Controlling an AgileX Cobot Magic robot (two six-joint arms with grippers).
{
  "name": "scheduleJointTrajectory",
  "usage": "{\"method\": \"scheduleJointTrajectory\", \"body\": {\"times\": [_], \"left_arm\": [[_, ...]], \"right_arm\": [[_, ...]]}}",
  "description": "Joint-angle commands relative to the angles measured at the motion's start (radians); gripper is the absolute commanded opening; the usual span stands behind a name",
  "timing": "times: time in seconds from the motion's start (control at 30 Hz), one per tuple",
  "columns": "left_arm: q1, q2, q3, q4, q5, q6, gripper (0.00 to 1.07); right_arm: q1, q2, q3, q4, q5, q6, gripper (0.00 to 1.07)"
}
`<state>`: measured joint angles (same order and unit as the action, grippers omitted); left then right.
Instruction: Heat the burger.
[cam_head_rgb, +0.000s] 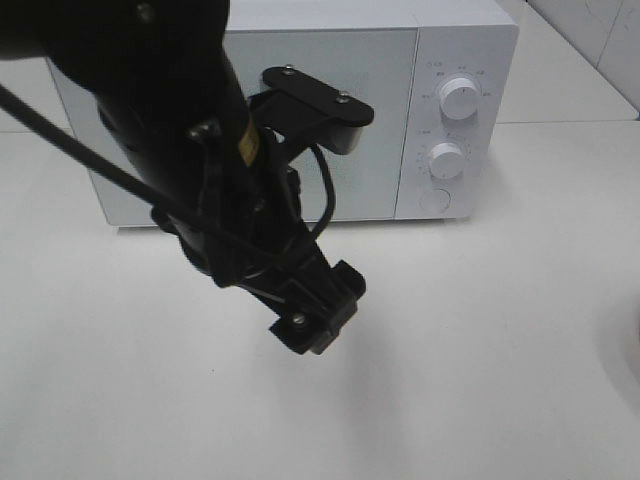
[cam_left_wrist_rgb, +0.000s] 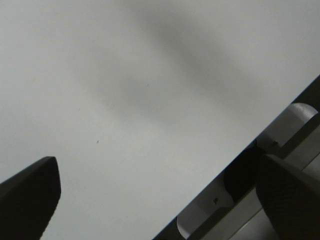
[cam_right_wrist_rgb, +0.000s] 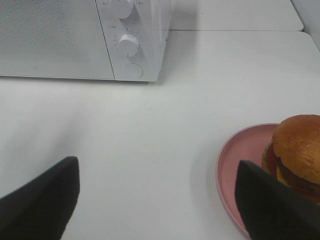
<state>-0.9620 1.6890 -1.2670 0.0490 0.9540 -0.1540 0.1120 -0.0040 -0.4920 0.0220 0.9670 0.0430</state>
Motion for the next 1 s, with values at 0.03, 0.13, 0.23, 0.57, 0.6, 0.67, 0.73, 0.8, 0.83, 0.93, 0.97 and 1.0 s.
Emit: {"method": "scheduleJointTrajectory", "body": {"times": [0.03,0.13,0.23,0.57,0.6,0.67,0.73,0.8,0.83,0.93,0.97,1.0], "left_arm": [[0.074,-0.047,-0.005,-0.012,0.119,-0.017,1.00],[0.151,-0.074,-0.005,-0.012,0.177,-0.013,1.00],[0.271,-0.105,-0.005,-0.023,0.228,0.008,1.00],[0.744,-0.212,-0.004,-0.204,0.357,0.178,1.00],[0.744,-0.212,-0.004,-0.204,0.357,0.178,1.00],[0.858,-0.272,0.022,-0.284,0.356,0.224,1.00],[0.917,-0.317,0.054,-0.308,0.356,0.266,1.00],[0.970,-0.372,0.098,-0.306,0.348,0.276,1.00],[0.990,-0.403,0.129,-0.305,0.336,0.274,1.00],[1.022,-0.496,0.231,-0.291,0.292,0.272,1.00],[1.022,-0.559,0.295,-0.271,0.271,0.272,1.00],[1.022,-0.559,0.295,-0.271,0.271,0.272,1.00]], "right_arm": [[-0.007,-0.030,0.002,0.000,-0.009,0.005,0.76],[-0.007,-0.030,0.002,0.000,-0.009,0.005,0.76],[-0.007,-0.030,0.002,0.000,-0.009,0.005,0.76],[-0.007,-0.030,0.002,0.001,-0.009,0.005,0.76],[-0.007,-0.030,0.002,0.001,-0.009,0.005,0.76],[-0.007,-0.030,0.002,0.001,-0.009,0.005,0.76],[-0.007,-0.030,0.002,0.001,-0.009,0.005,0.76],[-0.007,-0.030,0.002,0.001,-0.009,0.005,0.76],[-0.007,-0.030,0.002,0.001,-0.009,0.005,0.76],[-0.007,-0.030,0.002,0.001,-0.009,0.005,0.76],[-0.007,-0.030,0.002,0.001,-0.009,0.005,0.76],[-0.007,-0.030,0.002,0.001,-0.009,0.005,0.76]]}}
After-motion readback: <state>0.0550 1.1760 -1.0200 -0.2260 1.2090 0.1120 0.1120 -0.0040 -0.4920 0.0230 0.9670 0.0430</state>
